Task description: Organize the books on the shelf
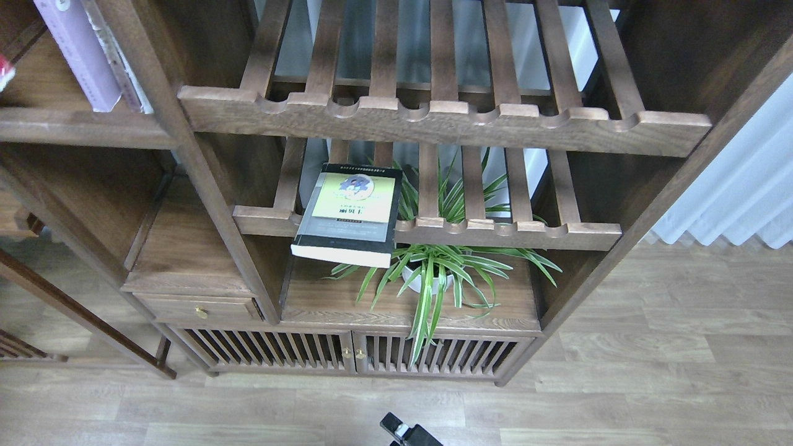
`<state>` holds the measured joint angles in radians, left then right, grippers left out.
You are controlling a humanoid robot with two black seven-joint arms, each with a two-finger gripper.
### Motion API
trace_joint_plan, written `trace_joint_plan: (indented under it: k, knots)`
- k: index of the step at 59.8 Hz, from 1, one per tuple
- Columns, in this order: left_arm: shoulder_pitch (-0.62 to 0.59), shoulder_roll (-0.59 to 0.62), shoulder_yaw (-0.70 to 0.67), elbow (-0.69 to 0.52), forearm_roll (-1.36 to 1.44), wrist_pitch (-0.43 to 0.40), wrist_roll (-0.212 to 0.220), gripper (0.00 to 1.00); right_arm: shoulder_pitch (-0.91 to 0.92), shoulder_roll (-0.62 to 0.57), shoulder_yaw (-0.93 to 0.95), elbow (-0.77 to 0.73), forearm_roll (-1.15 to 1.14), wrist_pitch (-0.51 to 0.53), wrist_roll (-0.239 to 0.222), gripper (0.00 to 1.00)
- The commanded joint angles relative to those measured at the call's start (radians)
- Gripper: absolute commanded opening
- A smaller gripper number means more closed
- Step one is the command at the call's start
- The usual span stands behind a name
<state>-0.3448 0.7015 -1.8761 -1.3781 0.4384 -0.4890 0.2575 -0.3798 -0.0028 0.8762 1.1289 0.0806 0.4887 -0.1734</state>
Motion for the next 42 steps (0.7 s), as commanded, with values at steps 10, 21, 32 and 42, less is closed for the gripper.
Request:
trace_joint_plan:
  k: [10, 21, 32, 42]
  knots:
    - [-0.207, -0.076, 0.080, 0.112, 0.186, 0.000, 0.002, 0.07, -0.004, -0.003, 0.003, 0.000, 0.001, 0.000, 0.000, 0.99]
    - [-0.358, -0.115, 0.127, 0.212, 0.287, 0.000, 0.002, 0.07, -0.004, -0.005, 0.006, 0.000, 0.001, 0.000, 0.002, 0.99]
    - [-0.467, -0.174, 0.199, 0.306, 0.326, 0.000, 0.002, 0.07, -0.005, -0.005, 0.006, 0.000, 0.002, 0.000, 0.002, 0.99]
    - [-0.519, -0.201, 0.248, 0.364, 0.333, 0.000, 0.000, 0.07, -0.004, -0.005, 0.004, 0.002, 0.002, 0.000, 0.003, 0.99]
